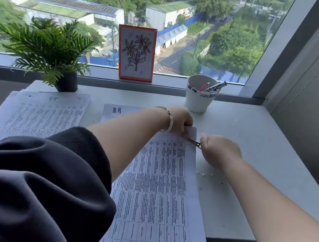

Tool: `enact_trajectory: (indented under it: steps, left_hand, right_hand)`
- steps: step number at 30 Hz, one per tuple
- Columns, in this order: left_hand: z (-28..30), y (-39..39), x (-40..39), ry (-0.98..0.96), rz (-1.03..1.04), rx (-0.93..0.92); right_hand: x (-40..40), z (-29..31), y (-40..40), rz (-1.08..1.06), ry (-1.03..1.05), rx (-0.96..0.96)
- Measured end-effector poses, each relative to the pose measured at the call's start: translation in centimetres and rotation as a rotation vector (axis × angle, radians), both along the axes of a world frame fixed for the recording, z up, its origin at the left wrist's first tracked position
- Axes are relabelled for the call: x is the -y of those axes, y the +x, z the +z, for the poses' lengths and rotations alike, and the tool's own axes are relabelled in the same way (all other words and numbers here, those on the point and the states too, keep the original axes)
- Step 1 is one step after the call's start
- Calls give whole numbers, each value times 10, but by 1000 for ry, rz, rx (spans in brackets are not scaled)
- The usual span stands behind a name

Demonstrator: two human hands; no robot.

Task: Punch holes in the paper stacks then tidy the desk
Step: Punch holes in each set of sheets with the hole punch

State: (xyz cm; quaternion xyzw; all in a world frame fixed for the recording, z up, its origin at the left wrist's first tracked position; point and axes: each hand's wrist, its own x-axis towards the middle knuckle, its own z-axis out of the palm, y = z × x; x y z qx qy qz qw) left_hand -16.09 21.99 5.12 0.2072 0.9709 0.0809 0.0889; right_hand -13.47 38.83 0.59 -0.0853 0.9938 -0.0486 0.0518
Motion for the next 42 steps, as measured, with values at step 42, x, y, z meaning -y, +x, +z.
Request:
enact_trajectory:
  steps: [42]
  left_hand:
    - [14, 28, -9, -409, -240, -248]
  right_hand:
    - [-3, 9, 47, 199, 206, 18]
